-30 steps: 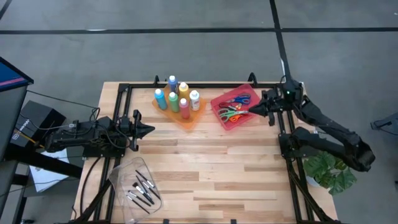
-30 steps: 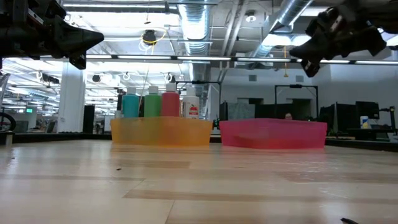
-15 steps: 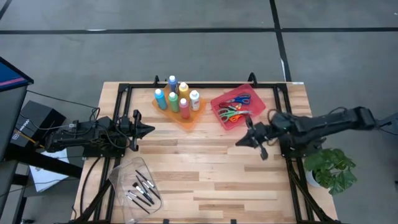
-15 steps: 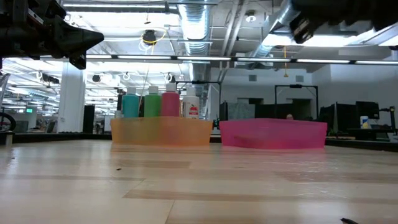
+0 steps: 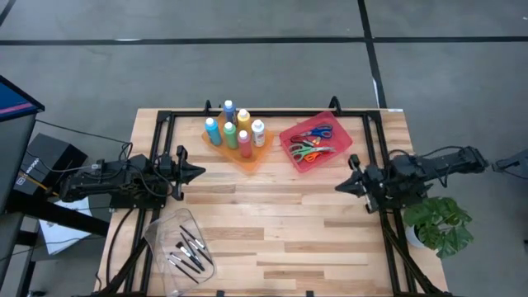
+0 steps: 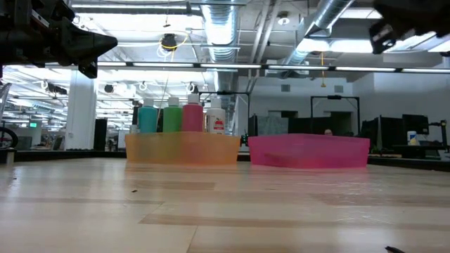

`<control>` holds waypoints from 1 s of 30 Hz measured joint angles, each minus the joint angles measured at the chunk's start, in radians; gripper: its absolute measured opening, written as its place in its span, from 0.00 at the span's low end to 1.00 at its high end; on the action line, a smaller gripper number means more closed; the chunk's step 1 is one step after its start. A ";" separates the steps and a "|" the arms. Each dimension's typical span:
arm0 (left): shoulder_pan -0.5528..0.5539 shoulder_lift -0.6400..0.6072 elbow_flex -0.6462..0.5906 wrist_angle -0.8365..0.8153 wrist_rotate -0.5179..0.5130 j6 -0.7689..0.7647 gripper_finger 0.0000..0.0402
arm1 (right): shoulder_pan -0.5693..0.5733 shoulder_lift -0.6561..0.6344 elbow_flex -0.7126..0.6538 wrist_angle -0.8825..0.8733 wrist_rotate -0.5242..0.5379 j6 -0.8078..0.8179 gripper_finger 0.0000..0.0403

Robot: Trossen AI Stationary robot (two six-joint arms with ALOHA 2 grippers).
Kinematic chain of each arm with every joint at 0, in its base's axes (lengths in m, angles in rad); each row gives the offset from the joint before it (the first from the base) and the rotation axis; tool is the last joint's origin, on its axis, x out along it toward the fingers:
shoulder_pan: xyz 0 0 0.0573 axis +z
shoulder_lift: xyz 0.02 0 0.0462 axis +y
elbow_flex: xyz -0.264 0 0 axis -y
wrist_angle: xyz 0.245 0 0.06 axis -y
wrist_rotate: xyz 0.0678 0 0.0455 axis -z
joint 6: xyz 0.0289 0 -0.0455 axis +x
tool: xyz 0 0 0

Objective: Pick & Place Paint Supplies
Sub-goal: Return to Home Position

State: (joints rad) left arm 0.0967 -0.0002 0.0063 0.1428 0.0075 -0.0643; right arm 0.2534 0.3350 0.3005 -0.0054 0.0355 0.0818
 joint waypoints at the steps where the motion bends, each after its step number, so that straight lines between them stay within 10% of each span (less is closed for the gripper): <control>1: 0.000 0.000 0.000 0.000 0.000 0.000 0.00 | -0.002 -0.045 -0.033 0.018 0.007 0.008 0.00; 8: 0.000 0.000 0.000 0.000 0.000 0.000 0.00 | -0.030 -0.334 -0.199 0.065 0.018 -0.040 0.00; 30: 0.000 0.000 0.000 0.054 0.000 0.000 0.00 | -0.274 -0.318 -0.292 0.047 -0.203 -0.163 0.00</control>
State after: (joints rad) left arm 0.0970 -0.0002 0.0063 0.1964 0.0075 -0.0646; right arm -0.0202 0.0166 0.0080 0.0418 -0.1675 -0.0810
